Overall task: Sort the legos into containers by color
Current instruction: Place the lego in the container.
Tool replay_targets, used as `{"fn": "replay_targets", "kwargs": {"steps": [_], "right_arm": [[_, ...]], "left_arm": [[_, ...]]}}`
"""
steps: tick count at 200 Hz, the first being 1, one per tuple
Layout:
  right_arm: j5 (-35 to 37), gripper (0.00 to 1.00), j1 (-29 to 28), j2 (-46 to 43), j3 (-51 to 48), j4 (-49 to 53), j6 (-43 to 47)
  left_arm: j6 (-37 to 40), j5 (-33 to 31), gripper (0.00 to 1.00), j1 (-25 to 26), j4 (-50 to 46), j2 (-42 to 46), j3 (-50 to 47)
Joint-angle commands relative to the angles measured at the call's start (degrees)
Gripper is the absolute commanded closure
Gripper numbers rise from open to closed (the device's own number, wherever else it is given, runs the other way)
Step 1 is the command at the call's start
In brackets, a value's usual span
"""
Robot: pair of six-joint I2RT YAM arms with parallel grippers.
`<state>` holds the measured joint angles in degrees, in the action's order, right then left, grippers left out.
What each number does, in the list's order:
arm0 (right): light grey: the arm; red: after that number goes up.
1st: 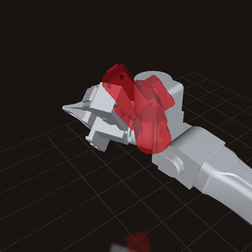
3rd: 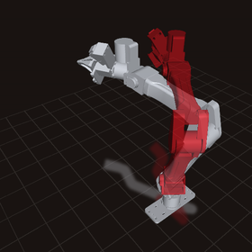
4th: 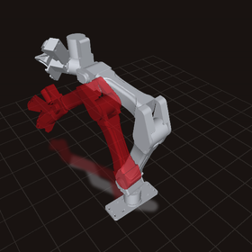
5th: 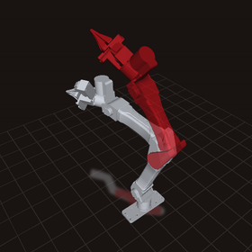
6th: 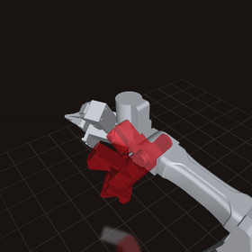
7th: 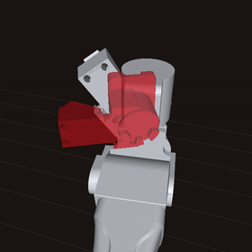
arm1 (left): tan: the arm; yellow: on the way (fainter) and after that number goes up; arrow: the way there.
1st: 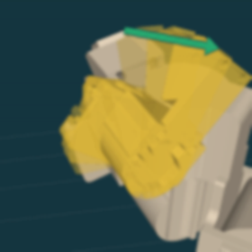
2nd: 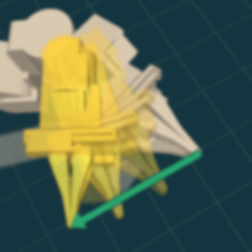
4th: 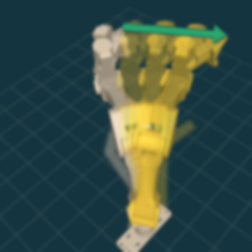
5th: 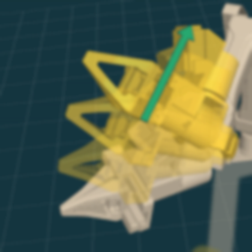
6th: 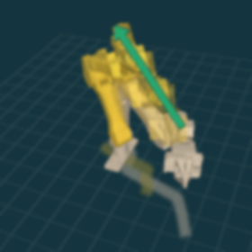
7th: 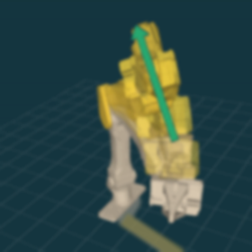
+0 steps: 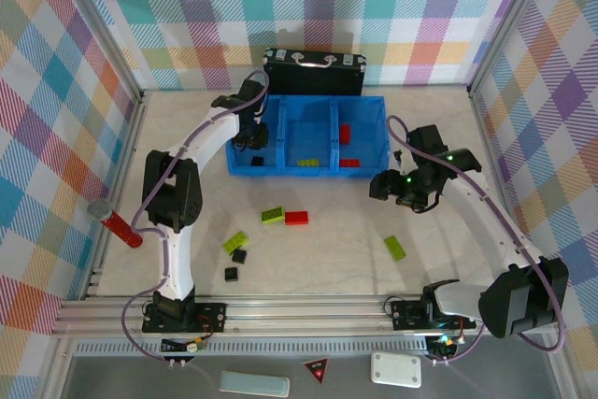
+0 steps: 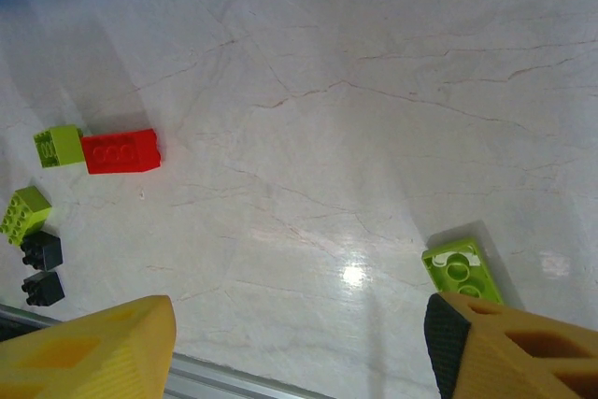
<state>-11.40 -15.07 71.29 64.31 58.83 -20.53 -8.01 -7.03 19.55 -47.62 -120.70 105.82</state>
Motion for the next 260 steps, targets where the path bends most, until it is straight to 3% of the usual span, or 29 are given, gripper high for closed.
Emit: {"fn": "replay_targets", "kwargs": {"steps": [1,66,141,260], "right_arm": [[0.2,0.28,-0.29,-1.3,-0.68,1.38,-0.64],[0.37,0.28,-0.24,-1.47,-0.37,1.9,-0.15],[0.41,0.27,-0.25,-1.49,-0.41,2.08,0.06],[-0.09,0.28,-0.27,-1.96,0.81,2.45,0.13]], "left_arm": [[2.51,-5.1,0.67,-0.39,-2.88,-2.96,3.91],[3.7,-11.63,0.67,-0.39,-3.27,-9.71,8.47],[3.35,-11.64,0.66,-0.39,-4.32,-14.49,11.07],[3.14,-11.51,0.57,0.21,-5.49,-11.52,11.33]]}}
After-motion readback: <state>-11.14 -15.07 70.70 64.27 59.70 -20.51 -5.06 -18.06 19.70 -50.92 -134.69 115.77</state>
